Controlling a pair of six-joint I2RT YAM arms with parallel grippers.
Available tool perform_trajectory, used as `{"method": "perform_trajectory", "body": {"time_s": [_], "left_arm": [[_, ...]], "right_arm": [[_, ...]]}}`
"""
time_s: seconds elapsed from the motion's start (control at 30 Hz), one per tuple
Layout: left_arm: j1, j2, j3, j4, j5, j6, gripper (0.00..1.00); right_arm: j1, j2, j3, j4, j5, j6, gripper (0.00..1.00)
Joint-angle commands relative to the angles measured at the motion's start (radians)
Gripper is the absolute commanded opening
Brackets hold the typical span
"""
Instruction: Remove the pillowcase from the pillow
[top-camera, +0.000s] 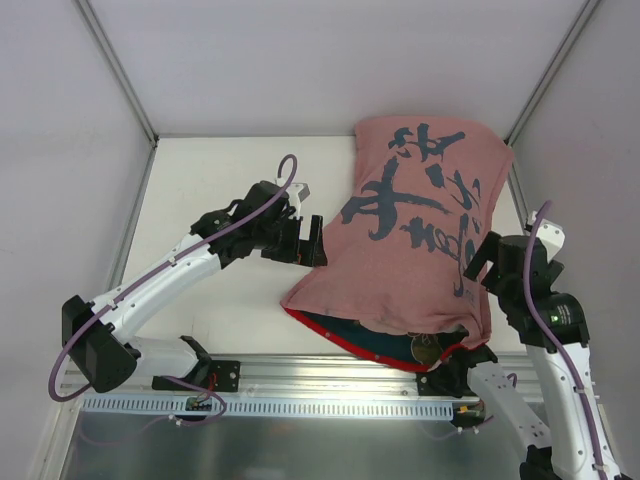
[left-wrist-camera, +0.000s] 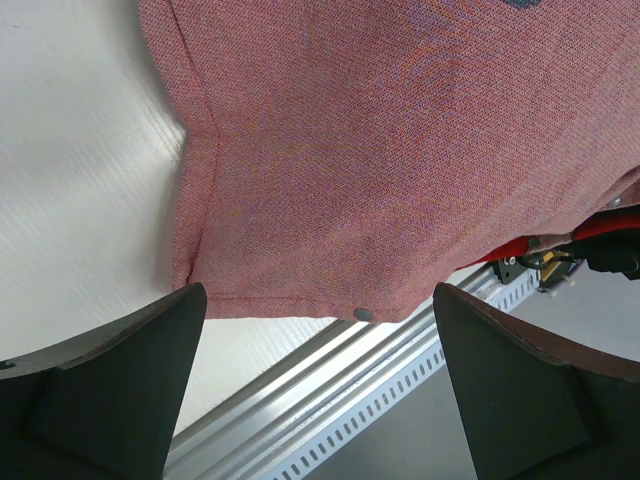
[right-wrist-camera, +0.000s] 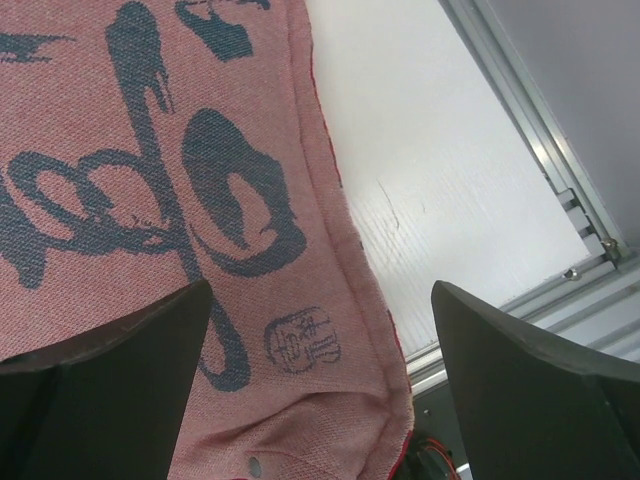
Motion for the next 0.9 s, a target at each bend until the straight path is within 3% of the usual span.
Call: {"method": "perform_trajectory", "body": {"time_s": [0.0, 0.27, 0.47, 0.63, 0.73, 0.77, 0.8, 0.83, 0.87], "left_arm": [[-0.012, -0.025, 0.001, 0.014, -0.007, 0.016, 0.99], [-0.068, 0.046, 0.03, 0.014, 0.053, 0.018, 0.99], [-0.223, 0.256, 0.131, 0.017, 0.011, 0.003, 0.99], [-0.269, 0.394, 0.2, 0.043, 0.045, 0.001, 0.99], [-0.272, 0.448, 0.231, 0.053, 0.071, 0.003, 0.72], [-0.271, 0.454, 0.236, 0.053, 0.068, 0.007, 0.46], [-0.271, 0.45, 0.24, 0.053, 0.059, 0.009, 0.32], [-0.269, 0.427, 0.239, 0.051, 0.041, 0.013, 0.0], [-0.266, 0.407, 0.227, 0.051, 0.012, 0.016, 0.0]], "right_arm": [[0.001, -0.004, -0.019, 0.05, -0.045, 0.004, 0.96], [0.003, 0.021, -0.021, 0.051, -0.075, -0.032, 0.96], [0.003, 0.006, -0.022, 0.039, -0.146, -0.062, 0.96], [0.003, -0.002, -0.051, 0.021, -0.135, -0.095, 0.96], [0.001, 0.028, -0.096, 0.037, -0.192, -0.084, 0.96], [0.003, 0.036, -0.119, 0.076, -0.256, -0.076, 0.96], [0.001, 0.05, -0.163, 0.099, -0.299, -0.067, 0.96], [0.004, 0.061, -0.183, 0.143, -0.407, -0.037, 0.98], [0.007, 0.065, -0.205, 0.174, -0.469, -0.018, 0.95]]}}
